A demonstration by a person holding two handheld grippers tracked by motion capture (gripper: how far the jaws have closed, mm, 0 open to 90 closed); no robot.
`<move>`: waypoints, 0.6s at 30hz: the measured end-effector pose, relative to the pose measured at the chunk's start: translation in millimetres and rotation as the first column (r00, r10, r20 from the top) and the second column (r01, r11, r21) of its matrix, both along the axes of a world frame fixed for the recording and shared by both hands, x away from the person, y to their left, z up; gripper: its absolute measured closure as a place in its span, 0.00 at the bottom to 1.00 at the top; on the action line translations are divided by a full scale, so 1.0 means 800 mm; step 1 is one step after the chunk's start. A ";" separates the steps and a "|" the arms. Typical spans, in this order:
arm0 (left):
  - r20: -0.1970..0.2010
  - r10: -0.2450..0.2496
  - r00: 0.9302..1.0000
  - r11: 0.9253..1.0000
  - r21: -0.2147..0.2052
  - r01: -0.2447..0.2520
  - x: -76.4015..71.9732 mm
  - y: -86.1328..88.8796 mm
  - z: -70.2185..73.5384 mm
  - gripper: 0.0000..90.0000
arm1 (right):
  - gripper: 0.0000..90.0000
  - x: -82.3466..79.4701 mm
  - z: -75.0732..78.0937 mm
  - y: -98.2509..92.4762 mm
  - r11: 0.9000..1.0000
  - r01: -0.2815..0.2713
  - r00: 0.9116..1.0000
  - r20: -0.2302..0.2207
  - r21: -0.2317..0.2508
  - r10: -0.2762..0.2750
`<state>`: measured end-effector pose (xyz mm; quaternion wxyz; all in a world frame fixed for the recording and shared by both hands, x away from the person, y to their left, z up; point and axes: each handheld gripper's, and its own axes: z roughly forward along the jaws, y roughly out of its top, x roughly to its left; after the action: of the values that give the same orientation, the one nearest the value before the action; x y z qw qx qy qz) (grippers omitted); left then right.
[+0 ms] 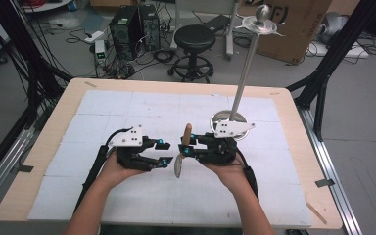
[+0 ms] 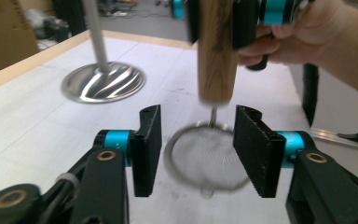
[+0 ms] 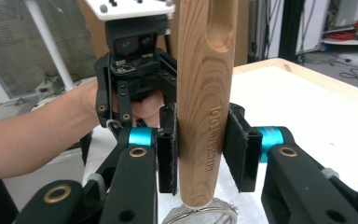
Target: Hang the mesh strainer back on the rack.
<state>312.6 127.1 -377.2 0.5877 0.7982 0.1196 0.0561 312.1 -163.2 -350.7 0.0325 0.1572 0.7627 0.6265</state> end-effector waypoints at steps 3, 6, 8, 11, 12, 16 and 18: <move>0.002 0.050 0.999 0.998 0.039 -0.050 0.000 0.014 -0.004 0.55 | 0.75 0.001 0.000 -0.006 1.000 0.015 1.000 0.000 -0.002 -0.015; 0.011 0.085 0.996 0.995 0.052 -0.086 0.002 0.028 -0.006 0.53 | 0.75 0.002 -0.002 -0.012 0.999 0.034 0.999 -0.012 -0.013 -0.034; 0.014 0.107 0.994 0.993 0.048 -0.108 0.003 0.037 -0.005 0.51 | 0.75 0.003 -0.003 -0.015 0.999 0.046 0.999 -0.009 -0.022 -0.047; 0.007 0.147 0.989 0.988 0.044 -0.148 0.006 0.053 -0.004 0.47 | 0.75 0.003 -0.003 -0.019 0.998 0.059 0.998 -0.009 -0.024 -0.059; 0.005 0.160 0.987 0.986 0.054 -0.160 0.008 0.059 -0.004 0.45 | 0.75 0.004 -0.003 -0.021 0.998 0.061 0.998 -0.005 -0.024 -0.061; 0.000 0.223 0.975 0.974 0.047 -0.223 0.013 0.083 -0.005 0.40 | 0.75 0.004 -0.001 -0.030 0.996 0.078 0.997 -0.002 -0.036 -0.078; -0.001 0.250 0.968 0.967 0.049 -0.249 0.015 0.095 -0.004 0.36 | 0.75 0.004 0.000 -0.034 0.995 0.091 0.996 0.004 -0.046 -0.091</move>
<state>324.2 203.5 -380.3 0.5559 0.7911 0.2198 0.1297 315.5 -190.6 -350.6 0.0654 0.1903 0.7689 0.6069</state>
